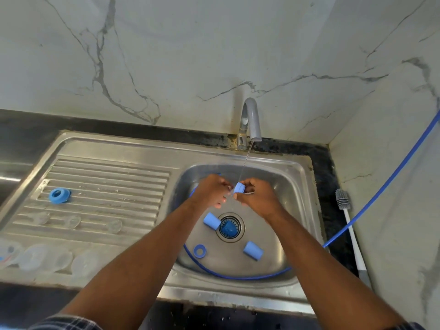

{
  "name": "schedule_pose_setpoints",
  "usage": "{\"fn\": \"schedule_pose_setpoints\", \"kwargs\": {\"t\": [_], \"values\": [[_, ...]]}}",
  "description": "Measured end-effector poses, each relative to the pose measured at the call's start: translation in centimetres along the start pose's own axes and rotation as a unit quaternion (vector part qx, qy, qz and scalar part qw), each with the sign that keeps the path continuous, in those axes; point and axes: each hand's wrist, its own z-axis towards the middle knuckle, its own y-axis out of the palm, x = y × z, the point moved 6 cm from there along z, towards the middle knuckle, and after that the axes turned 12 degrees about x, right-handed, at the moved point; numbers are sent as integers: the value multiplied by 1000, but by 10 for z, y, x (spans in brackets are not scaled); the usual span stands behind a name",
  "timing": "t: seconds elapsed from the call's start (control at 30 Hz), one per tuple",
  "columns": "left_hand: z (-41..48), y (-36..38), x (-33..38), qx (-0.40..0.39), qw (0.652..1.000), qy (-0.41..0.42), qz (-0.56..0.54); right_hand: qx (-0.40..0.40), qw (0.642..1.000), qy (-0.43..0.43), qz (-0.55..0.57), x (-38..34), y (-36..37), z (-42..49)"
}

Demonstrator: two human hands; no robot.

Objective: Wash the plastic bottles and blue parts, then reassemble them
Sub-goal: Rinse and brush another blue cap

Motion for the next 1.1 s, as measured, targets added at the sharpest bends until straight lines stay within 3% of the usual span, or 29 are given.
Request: {"fn": "schedule_pose_setpoints", "kwargs": {"t": [0.17,0.33,0.53,0.6,0.73,1.1], "values": [[-19,-7,9,45,994,56,83,-8,994,-47,-103,-16,-8,-6],[-32,-22,15,74,990,94,80,-17,990,-79,-117,-33,-9,-12],[-36,-50,-6,80,992,98,20,25,992,-90,-88,-49,4,-29],[-38,-64,-12,81,984,127,91,23,986,-91,-137,-51,15,-34],[-41,-111,-27,98,958,178,201,94,985,-132,-65,-82,35,-50],[-9,-293,-117,152,946,112,265,-77,972,-183,-125,-169,248,-79]]}}
